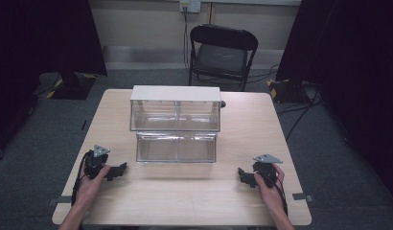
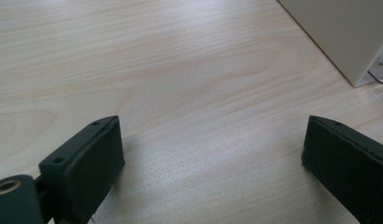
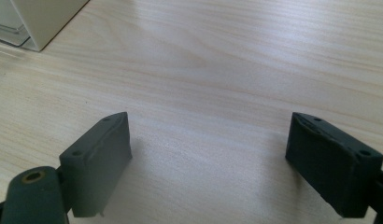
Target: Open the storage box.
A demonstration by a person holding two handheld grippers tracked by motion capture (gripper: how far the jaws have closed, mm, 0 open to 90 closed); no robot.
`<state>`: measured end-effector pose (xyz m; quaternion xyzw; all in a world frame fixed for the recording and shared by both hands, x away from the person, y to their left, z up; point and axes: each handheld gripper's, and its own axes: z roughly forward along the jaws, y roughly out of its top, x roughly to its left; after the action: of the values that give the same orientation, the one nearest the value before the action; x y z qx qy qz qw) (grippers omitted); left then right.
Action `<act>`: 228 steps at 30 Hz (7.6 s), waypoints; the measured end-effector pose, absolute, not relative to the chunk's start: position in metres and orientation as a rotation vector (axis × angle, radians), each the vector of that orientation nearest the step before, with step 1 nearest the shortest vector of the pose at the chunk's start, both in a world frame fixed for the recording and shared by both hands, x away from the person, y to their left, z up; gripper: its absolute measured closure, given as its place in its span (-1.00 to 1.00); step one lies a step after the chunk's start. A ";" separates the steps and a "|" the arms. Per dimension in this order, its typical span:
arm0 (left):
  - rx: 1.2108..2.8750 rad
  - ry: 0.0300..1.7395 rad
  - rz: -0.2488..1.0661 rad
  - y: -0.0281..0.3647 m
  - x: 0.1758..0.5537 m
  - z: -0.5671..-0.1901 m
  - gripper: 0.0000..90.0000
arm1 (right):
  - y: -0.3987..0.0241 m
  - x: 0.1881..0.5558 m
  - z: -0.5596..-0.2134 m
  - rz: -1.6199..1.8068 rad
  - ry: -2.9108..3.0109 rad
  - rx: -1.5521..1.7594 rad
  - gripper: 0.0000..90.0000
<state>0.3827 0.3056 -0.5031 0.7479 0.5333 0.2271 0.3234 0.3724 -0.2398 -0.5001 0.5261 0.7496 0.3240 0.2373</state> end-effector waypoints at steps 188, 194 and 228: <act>1.872 0.989 0.400 0.246 0.368 -0.462 -0.65 | -0.240 0.373 -0.500 0.884 2.053 1.445 -0.72; 1.878 0.982 0.383 0.245 0.368 -0.462 -0.66 | -0.240 0.373 -0.500 0.884 2.053 1.445 -0.72; 1.837 0.952 0.390 0.245 0.364 -0.448 -0.65 | -0.240 0.373 -0.500 0.884 2.053 1.445 -0.72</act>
<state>0.3640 0.2450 -0.4482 0.7582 0.3926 0.1609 0.4951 0.3727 -0.2399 -0.5002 0.5273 0.7492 0.3227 0.2376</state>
